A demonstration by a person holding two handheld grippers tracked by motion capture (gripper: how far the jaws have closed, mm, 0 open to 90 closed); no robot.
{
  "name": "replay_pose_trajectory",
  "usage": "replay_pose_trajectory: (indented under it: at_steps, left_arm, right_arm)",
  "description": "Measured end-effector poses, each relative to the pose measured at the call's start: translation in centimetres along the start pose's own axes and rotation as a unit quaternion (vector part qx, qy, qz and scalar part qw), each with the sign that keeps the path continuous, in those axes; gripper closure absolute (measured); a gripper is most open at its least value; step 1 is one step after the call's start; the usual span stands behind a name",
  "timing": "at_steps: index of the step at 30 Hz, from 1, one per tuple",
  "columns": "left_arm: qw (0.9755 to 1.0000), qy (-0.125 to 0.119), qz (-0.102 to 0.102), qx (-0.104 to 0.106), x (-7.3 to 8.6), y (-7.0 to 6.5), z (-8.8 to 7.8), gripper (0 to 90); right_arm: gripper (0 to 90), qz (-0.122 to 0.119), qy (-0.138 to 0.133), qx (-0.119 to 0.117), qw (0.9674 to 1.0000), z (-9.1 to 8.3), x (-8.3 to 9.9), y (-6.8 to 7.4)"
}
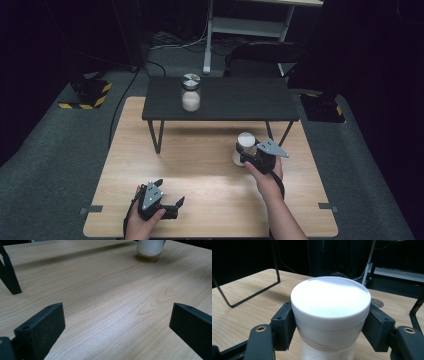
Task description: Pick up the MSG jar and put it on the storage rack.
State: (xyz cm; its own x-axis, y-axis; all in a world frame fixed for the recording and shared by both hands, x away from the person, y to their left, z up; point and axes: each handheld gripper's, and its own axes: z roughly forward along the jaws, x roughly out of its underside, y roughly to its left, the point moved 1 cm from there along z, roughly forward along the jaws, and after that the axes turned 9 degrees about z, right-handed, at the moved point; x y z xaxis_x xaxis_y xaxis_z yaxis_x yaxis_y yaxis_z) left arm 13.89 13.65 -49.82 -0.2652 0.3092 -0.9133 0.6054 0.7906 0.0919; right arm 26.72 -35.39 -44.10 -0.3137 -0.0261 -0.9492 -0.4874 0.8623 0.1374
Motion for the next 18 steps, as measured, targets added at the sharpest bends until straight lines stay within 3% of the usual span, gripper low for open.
replay_pose_trajectory:
  at_steps: [18]
  left_arm:
    - [1.0, 0.005, 0.003, 0.001, -0.2, 0.0, 0.1, 0.3]
  right_arm:
    - [33.7, -0.009, -0.019, -0.011, 0.9997, -3.5, -0.5, 0.8]
